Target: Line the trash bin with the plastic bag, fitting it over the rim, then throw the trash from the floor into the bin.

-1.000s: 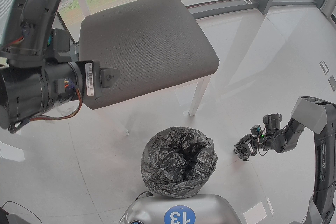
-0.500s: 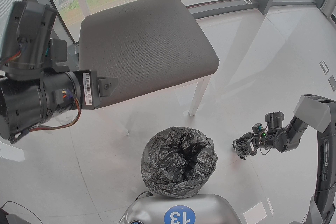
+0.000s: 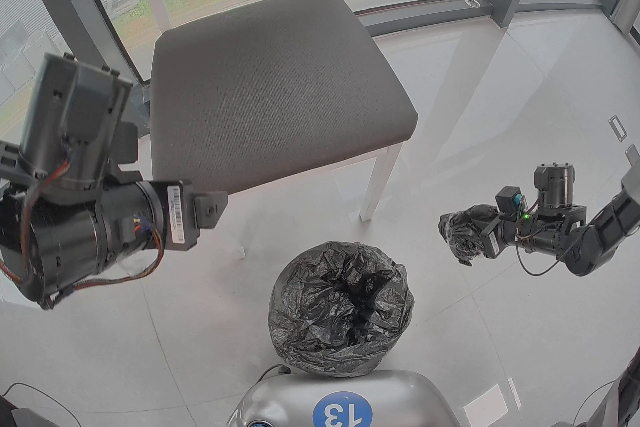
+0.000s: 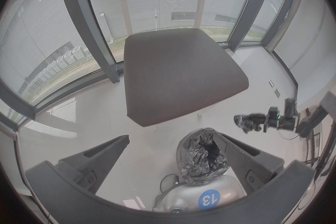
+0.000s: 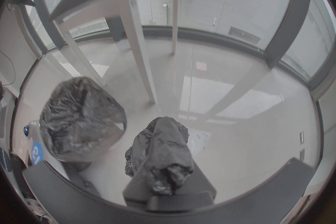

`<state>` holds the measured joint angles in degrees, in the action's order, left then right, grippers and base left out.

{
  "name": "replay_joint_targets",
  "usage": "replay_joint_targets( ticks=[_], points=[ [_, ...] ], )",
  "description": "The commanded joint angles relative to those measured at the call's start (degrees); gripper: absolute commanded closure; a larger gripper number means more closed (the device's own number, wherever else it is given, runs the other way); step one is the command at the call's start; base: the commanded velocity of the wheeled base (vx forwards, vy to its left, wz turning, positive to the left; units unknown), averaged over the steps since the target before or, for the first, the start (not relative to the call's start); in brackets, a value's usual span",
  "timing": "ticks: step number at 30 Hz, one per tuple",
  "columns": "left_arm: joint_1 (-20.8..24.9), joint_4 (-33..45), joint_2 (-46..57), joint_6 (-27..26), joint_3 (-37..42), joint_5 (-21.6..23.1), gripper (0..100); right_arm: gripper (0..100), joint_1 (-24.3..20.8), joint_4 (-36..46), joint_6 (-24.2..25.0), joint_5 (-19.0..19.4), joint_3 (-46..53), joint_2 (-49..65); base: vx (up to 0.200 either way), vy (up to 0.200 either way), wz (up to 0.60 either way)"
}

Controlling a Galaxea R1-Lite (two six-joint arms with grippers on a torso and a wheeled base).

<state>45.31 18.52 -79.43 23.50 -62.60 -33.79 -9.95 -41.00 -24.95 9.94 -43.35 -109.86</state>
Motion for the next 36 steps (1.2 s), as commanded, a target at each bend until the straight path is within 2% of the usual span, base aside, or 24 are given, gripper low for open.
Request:
replay_joint_targets(
  ticks=[1,8,12,14,16,21,29,36],
  points=[
    [1.0,0.0,3.6,-1.1,6.1,0.1,0,100,-6.8,5.8,-0.3,-1.4,0.6,17.2,0.000,0.000,0.00],
    [1.3,0.1,2.5,-1.3,6.1,0.0,0,100,-13.3,19.9,0.9,-1.2,-2.4,28.5,0.000,0.000,0.00],
    [1.1,-0.3,-0.3,-1.4,4.9,-0.1,0,100,-16.9,23.6,0.6,-0.8,0.1,32.5,0.000,0.000,0.00],
    [0.9,-0.3,-1.1,-1.4,4.3,-0.2,0,100,-18.4,23.5,0.2,-0.7,1.6,33.2,0.000,0.000,0.00],
    [0.4,-0.1,-3.1,-1.4,1.8,-0.2,0,100,-23.4,23.6,-0.1,-0.7,4.9,34.6,0.000,0.000,0.00],
    [0.4,-0.1,-4.8,-1.4,-0.7,-0.3,0,100,-30.5,23.8,1.0,-1.3,8.2,34.4,0.000,0.000,0.00],
    [-1.2,-0.6,-6.9,-2.3,-3.9,-0.2,0,100,-34.6,23.2,2.3,-1.1,13.0,28.5,0.000,0.000,0.00],
    [-2.4,-1.1,-7.3,-4.0,-4.8,-0.4,0,100,-35.5,18.2,2.2,-0.6,9.2,17.8,0.000,0.000,0.00]
  ],
)
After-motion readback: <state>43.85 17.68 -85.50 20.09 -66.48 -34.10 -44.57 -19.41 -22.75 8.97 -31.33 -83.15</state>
